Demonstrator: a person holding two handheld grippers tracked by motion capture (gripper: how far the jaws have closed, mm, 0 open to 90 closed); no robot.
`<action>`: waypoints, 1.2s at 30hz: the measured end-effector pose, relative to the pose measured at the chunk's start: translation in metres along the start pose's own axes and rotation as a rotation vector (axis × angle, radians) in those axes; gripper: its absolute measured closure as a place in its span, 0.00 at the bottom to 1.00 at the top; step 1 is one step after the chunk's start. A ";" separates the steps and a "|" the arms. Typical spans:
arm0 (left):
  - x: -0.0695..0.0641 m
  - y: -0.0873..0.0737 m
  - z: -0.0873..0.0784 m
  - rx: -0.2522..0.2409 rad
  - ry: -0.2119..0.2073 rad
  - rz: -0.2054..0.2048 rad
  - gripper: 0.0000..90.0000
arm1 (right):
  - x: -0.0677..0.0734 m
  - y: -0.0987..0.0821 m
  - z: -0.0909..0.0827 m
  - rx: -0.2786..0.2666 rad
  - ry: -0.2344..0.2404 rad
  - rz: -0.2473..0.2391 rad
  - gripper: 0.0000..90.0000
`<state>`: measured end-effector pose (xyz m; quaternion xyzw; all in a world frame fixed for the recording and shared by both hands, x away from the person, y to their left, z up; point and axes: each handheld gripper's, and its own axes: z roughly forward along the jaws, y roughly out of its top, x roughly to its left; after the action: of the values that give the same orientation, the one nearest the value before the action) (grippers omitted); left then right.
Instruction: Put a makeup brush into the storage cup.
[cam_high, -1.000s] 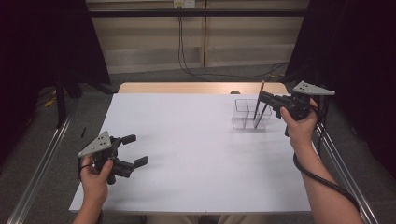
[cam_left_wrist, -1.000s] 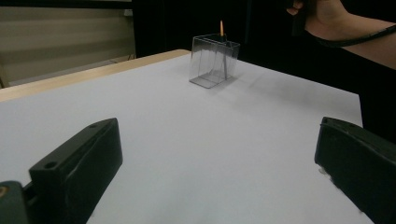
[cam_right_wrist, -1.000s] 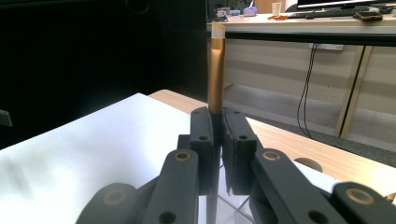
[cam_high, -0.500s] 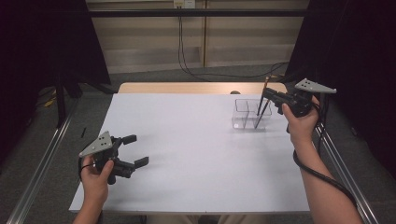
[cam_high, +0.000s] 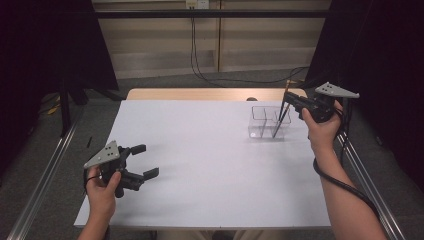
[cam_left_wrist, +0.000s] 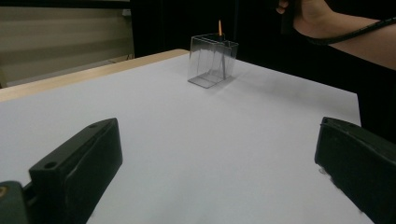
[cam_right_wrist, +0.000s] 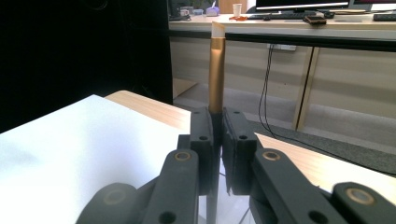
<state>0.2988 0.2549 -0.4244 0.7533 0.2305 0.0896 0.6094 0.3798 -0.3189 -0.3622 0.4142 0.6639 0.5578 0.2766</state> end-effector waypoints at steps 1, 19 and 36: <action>0.000 0.000 0.000 0.002 0.003 0.000 0.01 | -0.001 0.000 0.000 0.000 -0.004 0.001 0.93; 0.000 0.000 0.000 0.001 0.000 0.000 0.01 | -0.011 0.000 0.002 0.017 -0.040 0.007 0.93; 0.001 0.001 -0.001 -0.003 0.003 0.007 0.01 | -0.017 -0.008 0.003 0.027 -0.060 0.020 0.93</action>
<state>0.2991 0.2560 -0.4234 0.7531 0.2287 0.0932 0.6098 0.3885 -0.3323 -0.3719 0.4411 0.6588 0.5389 0.2848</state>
